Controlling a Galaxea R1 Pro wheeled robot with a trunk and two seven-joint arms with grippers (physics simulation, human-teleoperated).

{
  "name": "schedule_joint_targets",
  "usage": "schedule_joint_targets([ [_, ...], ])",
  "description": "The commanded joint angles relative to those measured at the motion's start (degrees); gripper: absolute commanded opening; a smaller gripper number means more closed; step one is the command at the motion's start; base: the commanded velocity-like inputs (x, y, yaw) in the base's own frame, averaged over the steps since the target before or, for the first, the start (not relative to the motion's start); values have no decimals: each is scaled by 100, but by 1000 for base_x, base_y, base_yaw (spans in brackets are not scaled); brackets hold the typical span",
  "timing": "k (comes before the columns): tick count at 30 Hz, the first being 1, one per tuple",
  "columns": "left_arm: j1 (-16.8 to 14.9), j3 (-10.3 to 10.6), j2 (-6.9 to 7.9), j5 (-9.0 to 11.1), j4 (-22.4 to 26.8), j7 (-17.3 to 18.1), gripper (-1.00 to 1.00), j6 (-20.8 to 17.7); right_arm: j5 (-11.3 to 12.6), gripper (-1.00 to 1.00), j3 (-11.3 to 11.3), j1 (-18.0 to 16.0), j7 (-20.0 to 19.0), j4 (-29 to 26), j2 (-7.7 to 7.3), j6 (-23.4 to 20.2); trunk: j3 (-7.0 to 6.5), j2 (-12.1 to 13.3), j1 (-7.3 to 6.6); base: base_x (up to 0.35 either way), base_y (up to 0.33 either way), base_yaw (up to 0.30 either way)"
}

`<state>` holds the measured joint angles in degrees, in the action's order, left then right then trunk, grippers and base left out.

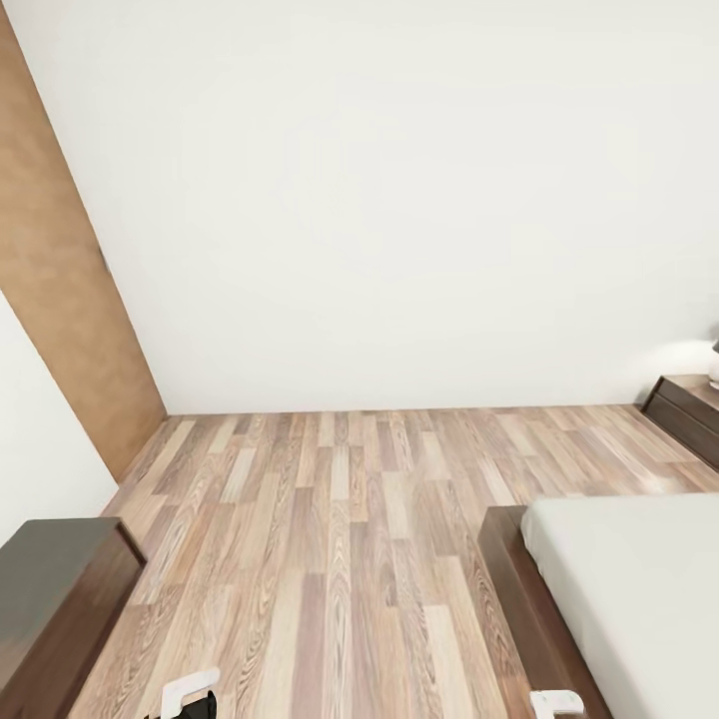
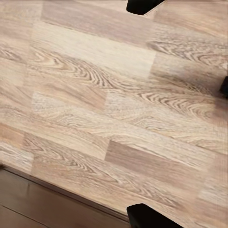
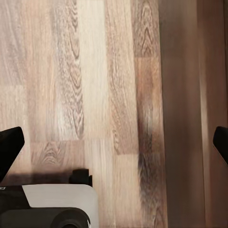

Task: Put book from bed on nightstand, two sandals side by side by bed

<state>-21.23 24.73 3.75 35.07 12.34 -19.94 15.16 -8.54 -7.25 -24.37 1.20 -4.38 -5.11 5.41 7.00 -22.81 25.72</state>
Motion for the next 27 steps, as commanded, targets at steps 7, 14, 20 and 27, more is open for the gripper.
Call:
schedule_joint_targets([
  [7, -4, 49, 3, 42, 5, -29, 100, 13, -60, 100, -45, -6, 12, 8, 1, 22, 11, -11, 7, 337, 0, -3],
  [14, -4, 49, 3, 41, 5, -29, 100, 9, -60, 100, -41, -6, 12, 9, 1, 22, 11, -11, 7, 337, 0, -1],
  [20, -4, 49, 3, 43, 5, -32, 100, 9, -60, 100, -40, -6, 12, 7, 1, 22, 11, -11, 7, 338, 0, 0],
  [27, -4, 49, 3, 41, 5, -32, 100, 11, -60, 100, -40, -6, 12, 7, 1, 22, 11, -11, 7, 338, 0, 0],
])
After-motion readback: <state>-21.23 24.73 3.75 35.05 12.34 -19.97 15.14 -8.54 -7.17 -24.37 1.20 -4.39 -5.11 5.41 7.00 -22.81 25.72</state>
